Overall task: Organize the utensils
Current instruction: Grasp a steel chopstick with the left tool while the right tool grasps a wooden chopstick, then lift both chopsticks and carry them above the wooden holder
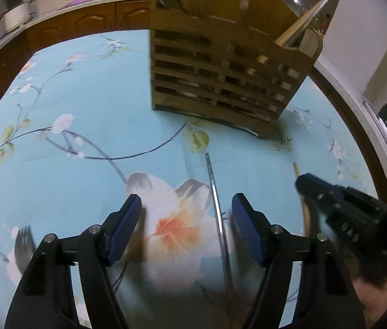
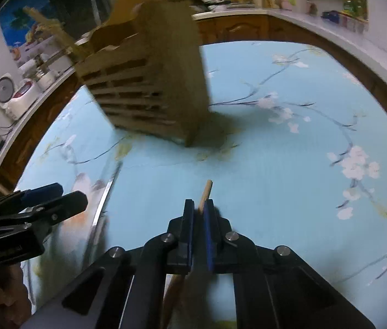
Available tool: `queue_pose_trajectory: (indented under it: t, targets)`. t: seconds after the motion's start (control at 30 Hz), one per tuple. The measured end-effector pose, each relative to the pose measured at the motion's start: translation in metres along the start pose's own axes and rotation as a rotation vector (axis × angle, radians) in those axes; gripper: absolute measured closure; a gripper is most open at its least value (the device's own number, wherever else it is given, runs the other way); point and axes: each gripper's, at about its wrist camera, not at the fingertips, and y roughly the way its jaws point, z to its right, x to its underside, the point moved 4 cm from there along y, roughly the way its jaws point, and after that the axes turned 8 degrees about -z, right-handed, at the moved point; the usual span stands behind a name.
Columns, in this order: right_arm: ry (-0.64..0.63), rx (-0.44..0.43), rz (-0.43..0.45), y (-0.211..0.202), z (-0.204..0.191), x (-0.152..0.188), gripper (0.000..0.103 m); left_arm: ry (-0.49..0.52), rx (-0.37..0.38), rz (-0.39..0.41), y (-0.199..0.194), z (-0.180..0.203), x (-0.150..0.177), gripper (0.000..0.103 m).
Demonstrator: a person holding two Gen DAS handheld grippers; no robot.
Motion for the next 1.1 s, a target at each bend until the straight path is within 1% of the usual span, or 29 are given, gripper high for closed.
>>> queue_pose_trajectory:
  t: [0.03, 0.1, 0.13, 0.23, 0.33, 0.37, 0.4, 0.47, 0.57, 0.7, 0.83, 0.9, 1.0, 1.1]
  targets:
    - [0.019, -0.001, 0.003, 0.000, 0.006, -0.003, 0.096, 0.008, 0.003, -0.007, 0.003, 0.003, -0.002, 0.040]
    - [0.049, -0.020, 0.003, 0.000, 0.015, -0.005, 0.096, 0.026, 0.003, -0.024, 0.011, 0.009, -0.005, 0.049]
    - [0.057, -0.024, 0.003, 0.000, 0.017, -0.006, 0.096, 0.032, 0.000, -0.032, 0.014, 0.011, -0.007, 0.052]
    - [0.064, -0.029, -0.002, 0.000, 0.018, -0.007, 0.096, 0.084, -0.047, -0.027, 0.020, 0.022, -0.011, 0.054]
    - [0.082, -0.042, 0.002, 0.000, 0.020, -0.009, 0.094, 0.135, -0.094, -0.016, 0.024, 0.029, -0.012, 0.062]
    - [0.084, -0.041, 0.003, 0.001, 0.020, -0.010, 0.094, 0.145, -0.096, -0.012, 0.024, 0.031, -0.012, 0.069]
    - [0.076, -0.034, 0.004, 0.002, 0.019, -0.010, 0.094, 0.157, -0.093, -0.009, 0.024, 0.033, -0.012, 0.081]
    - [0.056, -0.019, 0.007, 0.005, 0.013, -0.013, 0.094, 0.168, -0.090, -0.010, 0.021, 0.033, -0.011, 0.096]
    - [0.040, -0.001, 0.007, 0.008, 0.010, -0.016, 0.096, 0.151, -0.066, -0.010, 0.018, 0.026, -0.010, 0.098]
    - [0.057, -0.042, 0.013, 0.000, 0.009, -0.014, 0.097, 0.107, -0.009, 0.018, 0.003, 0.017, -0.005, 0.099]
    - [0.075, -0.098, 0.062, -0.024, 0.003, -0.012, 0.098, 0.066, 0.059, 0.067, -0.027, 0.005, 0.003, 0.099]
    - [0.068, -0.117, 0.098, -0.041, -0.002, -0.011, 0.098, 0.048, 0.094, 0.102, -0.048, -0.002, 0.008, 0.099]
    - [0.064, -0.156, 0.149, -0.069, -0.008, -0.008, 0.098, 0.031, 0.123, 0.144, -0.077, -0.008, 0.018, 0.099]
    - [0.051, -0.169, 0.196, -0.093, -0.014, -0.005, 0.098, 0.012, 0.154, 0.183, -0.100, -0.017, 0.024, 0.099]
